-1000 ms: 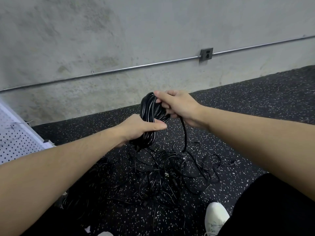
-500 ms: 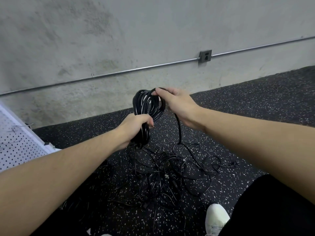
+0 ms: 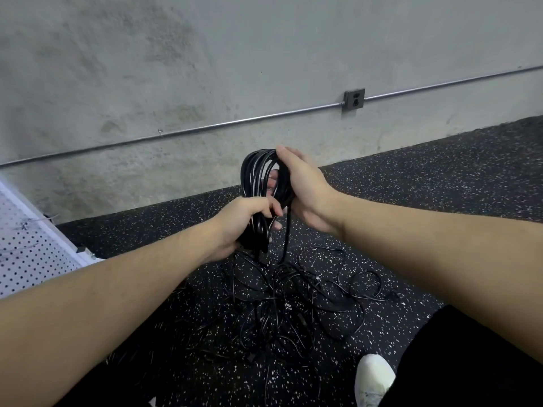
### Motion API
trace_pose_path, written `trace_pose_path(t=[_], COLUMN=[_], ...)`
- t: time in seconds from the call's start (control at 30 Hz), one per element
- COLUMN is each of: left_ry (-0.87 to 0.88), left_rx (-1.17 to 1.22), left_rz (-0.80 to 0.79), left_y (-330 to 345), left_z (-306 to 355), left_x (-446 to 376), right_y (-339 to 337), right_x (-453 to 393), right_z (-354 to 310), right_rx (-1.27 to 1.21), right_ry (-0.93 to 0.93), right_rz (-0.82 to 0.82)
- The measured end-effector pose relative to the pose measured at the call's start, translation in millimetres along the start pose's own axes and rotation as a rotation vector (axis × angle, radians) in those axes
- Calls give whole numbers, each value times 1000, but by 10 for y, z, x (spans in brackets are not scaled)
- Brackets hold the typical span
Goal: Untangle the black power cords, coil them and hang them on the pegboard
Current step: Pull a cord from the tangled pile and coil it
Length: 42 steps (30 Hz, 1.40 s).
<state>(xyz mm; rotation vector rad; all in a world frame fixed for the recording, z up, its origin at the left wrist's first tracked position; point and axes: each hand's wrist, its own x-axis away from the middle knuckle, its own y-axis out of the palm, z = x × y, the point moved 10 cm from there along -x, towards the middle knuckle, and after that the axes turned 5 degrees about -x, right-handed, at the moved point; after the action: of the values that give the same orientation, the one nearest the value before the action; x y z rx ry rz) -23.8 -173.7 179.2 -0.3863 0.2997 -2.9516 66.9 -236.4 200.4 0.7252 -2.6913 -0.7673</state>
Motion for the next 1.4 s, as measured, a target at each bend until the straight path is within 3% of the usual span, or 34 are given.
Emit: trace_pose_path(t=[0.13, 0.3, 0.47, 0.6, 0.73, 0.93, 1.03, 1.23, 1.4], left_ry=[6, 6, 64, 111, 128, 57, 44, 65, 68], left_rx=[124, 284, 325, 388, 454, 239, 106, -428, -533], left_rz=[-87, -96, -60, -43, -39, 77, 144, 112, 1], left_y=[90, 100, -15, -118, -178, -253, -391, -372, -245], left_z=[78, 28, 76, 157, 204, 148, 105, 143, 145], left_x=[-4, -25, -35, -35, -41, -110, -139, -113, -102], right_y=[0, 80, 8, -70, 47, 42, 15, 11, -136], right_x=[1, 20, 93, 317, 464, 339, 255, 281, 223], right_z=[-14, -81, 178, 519, 593, 422, 288, 234, 169], right_rx=[-100, 76, 224, 575, 719, 1244, 1384, 1475, 1615], right_ry=[1, -30, 193, 394, 406, 59, -68, -69, 4], right_rz=[21, -34, -246, -501, -676, -629, -575, -655, -566])
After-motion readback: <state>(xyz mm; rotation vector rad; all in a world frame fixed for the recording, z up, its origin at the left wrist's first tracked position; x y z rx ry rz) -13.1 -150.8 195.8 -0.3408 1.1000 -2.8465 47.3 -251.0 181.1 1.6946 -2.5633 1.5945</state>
